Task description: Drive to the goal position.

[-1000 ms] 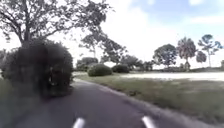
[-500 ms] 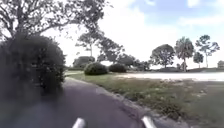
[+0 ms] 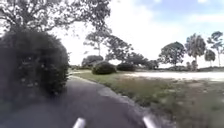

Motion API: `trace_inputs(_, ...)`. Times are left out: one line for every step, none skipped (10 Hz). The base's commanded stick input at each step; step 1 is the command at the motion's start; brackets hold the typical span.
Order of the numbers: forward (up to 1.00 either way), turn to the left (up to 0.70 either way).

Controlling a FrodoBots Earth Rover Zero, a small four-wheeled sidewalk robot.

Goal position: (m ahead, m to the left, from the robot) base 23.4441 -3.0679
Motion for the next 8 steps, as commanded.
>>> trace_inputs(0.69, 0.34)
trace_inputs(0.69, 0.34)
trace_inputs(0.69, 0.34)
trace_inputs(0.69, 0.34)
trace_inputs(0.69, 0.34)
trace_inputs(0.69, 0.34)
trace_inputs(0.69, 0.25)
trace_inputs(0.69, 0.06)
